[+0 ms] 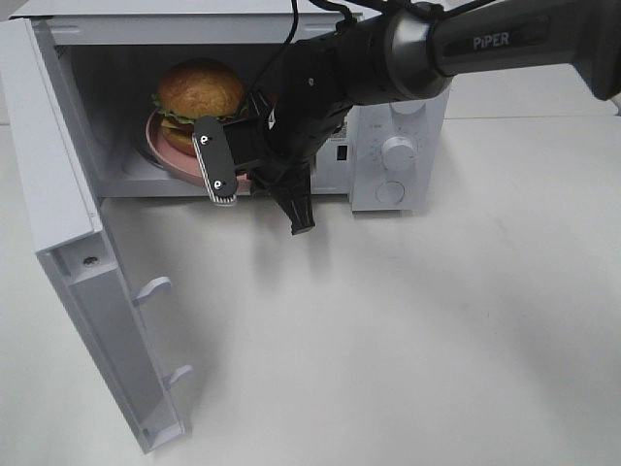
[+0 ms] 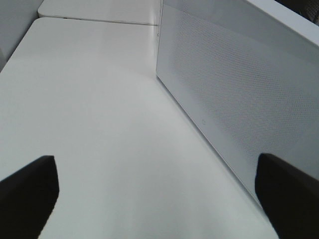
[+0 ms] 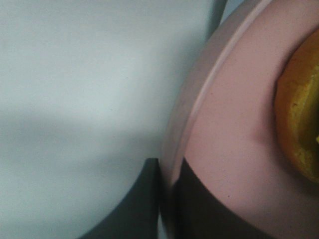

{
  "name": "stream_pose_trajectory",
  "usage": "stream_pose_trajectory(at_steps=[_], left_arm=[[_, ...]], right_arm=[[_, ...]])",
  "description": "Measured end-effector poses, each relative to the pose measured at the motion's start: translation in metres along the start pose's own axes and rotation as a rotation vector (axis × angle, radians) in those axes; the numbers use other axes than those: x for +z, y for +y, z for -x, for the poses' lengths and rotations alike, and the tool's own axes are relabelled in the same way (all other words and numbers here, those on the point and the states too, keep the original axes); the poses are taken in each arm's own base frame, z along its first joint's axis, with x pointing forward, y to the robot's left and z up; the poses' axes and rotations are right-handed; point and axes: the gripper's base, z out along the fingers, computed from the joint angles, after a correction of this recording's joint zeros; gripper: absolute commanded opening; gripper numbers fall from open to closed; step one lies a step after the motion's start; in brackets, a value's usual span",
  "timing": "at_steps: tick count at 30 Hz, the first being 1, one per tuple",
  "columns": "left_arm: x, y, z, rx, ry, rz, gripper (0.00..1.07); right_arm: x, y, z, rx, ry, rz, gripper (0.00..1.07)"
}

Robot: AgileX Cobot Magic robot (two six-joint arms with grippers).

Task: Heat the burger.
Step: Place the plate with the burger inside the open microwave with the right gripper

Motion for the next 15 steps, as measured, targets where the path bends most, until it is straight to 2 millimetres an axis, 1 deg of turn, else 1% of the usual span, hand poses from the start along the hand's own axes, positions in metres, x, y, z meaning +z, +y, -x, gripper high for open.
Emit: stream_pose_trajectory(at_steps=[2, 10, 13, 15], left_arm=[[0.0, 0.0, 0.0, 0.0, 0.0, 0.0, 1.0], [0.0, 0.0, 0.0, 0.0, 0.0, 0.0, 1.0], [0.0, 0.0, 0.0, 0.0, 0.0, 0.0, 1.0], [0.0, 0.0, 0.0, 0.0, 0.0, 0.0, 1.0]], right_arm=[[0.004, -0.009, 0.0, 0.011, 0.004, -0.014, 0.0], [0.015, -0.018, 0.001, 0.0, 0.013, -0.039, 0.0], [0.017, -0.019, 0.001, 0.002, 0.014, -0.04, 0.0], [0.019, -0.022, 0.001, -0.002, 0.018, -0.05, 0.03]])
